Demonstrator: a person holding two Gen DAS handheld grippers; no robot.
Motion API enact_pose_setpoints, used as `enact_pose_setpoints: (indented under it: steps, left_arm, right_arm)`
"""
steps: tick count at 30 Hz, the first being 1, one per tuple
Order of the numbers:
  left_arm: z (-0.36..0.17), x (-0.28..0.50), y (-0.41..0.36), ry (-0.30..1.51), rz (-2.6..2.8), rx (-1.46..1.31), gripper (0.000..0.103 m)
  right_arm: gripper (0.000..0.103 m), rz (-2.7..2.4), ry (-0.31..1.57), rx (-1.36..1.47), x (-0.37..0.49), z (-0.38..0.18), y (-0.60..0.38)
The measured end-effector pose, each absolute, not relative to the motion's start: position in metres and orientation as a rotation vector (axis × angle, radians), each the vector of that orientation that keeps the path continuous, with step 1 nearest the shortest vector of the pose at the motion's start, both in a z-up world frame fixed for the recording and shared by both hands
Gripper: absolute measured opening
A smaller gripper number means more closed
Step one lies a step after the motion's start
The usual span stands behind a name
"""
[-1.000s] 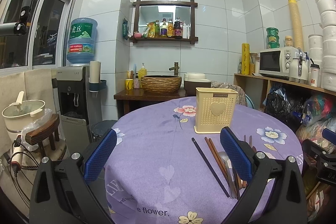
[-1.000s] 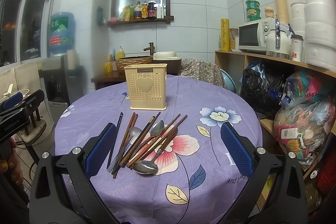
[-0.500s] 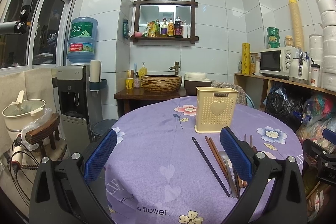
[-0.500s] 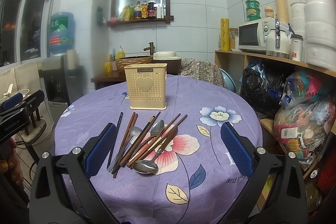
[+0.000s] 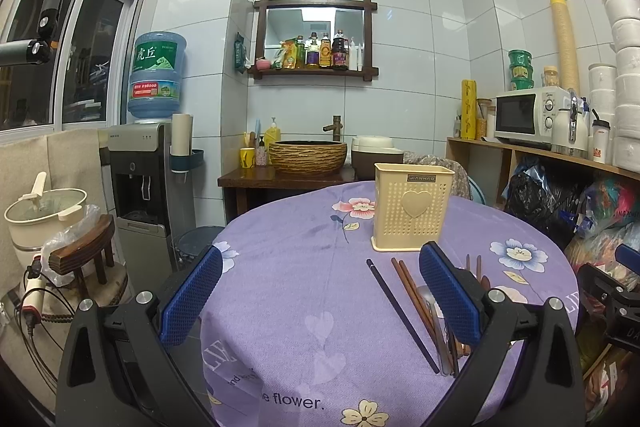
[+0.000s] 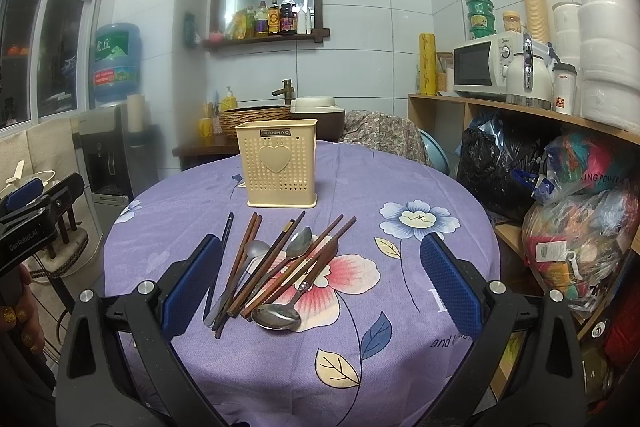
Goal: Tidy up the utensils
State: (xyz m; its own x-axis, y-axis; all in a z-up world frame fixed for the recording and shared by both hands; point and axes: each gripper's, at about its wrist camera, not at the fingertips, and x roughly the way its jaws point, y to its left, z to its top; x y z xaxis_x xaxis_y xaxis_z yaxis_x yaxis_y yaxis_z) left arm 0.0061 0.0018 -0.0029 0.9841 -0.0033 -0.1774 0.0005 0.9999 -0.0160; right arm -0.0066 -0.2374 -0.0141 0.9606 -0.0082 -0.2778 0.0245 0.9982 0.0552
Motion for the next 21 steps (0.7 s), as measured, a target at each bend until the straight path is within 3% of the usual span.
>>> enact_pose_setpoints:
  steps: [21]
  left_arm:
    - [-0.005, 0.0057, 0.0021, 0.182, -0.002, -0.016, 0.098]
  right_arm:
    - [0.098, -0.016, 0.284, 0.059, -0.0063, -0.0144, -0.2372]
